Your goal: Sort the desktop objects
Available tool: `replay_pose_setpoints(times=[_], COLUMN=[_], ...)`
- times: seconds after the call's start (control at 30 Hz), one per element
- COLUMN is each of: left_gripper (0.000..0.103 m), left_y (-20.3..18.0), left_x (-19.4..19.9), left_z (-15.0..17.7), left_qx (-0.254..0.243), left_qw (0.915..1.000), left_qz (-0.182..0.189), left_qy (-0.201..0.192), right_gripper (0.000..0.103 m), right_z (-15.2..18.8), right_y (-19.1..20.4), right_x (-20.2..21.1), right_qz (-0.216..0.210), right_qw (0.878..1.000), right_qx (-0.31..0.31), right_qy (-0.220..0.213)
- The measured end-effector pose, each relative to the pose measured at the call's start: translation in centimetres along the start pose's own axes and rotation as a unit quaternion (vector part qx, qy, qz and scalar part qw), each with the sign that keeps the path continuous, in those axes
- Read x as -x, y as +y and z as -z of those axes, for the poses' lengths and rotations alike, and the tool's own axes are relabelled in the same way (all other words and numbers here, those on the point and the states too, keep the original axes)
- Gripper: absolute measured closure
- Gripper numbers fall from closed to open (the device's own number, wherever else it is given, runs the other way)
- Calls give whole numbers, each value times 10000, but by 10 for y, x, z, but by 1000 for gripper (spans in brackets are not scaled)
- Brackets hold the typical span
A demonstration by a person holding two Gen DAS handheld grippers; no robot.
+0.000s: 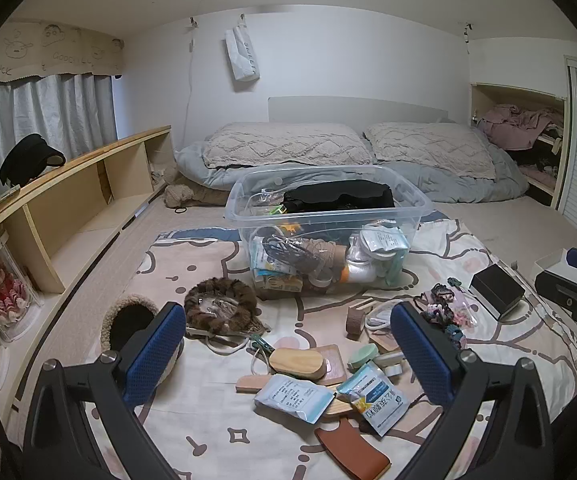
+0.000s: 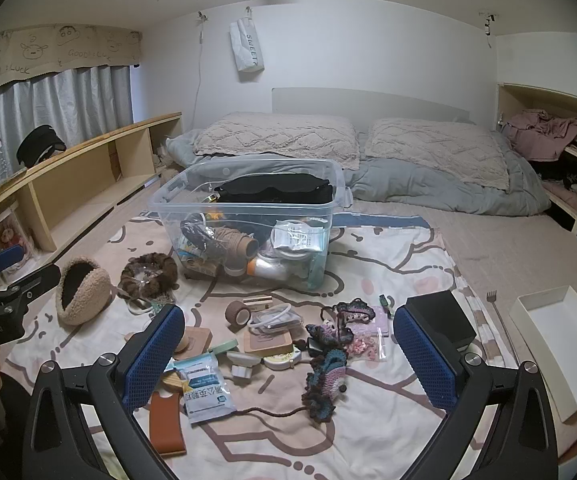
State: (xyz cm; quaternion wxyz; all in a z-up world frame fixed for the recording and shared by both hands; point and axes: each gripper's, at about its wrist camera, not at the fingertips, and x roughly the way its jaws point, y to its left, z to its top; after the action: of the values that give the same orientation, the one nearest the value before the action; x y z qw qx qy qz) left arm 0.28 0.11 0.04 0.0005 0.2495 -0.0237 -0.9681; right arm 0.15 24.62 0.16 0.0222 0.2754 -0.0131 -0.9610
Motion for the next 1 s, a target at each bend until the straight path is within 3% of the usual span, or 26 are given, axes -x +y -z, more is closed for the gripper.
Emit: replay_pose_setpoints(times=[1.0], left_gripper=[0], left_y=[1], left_x=[0], left_z=[-1], left_qx=[-24], left_qw=[10000], left_qz=[39], left_qy=[18], right_gripper=[0], right_z=[1], right_y=[1], right_x=[1], right_qz=[10], right_qw=[10000], right_qx=[12], right_qy=[4])
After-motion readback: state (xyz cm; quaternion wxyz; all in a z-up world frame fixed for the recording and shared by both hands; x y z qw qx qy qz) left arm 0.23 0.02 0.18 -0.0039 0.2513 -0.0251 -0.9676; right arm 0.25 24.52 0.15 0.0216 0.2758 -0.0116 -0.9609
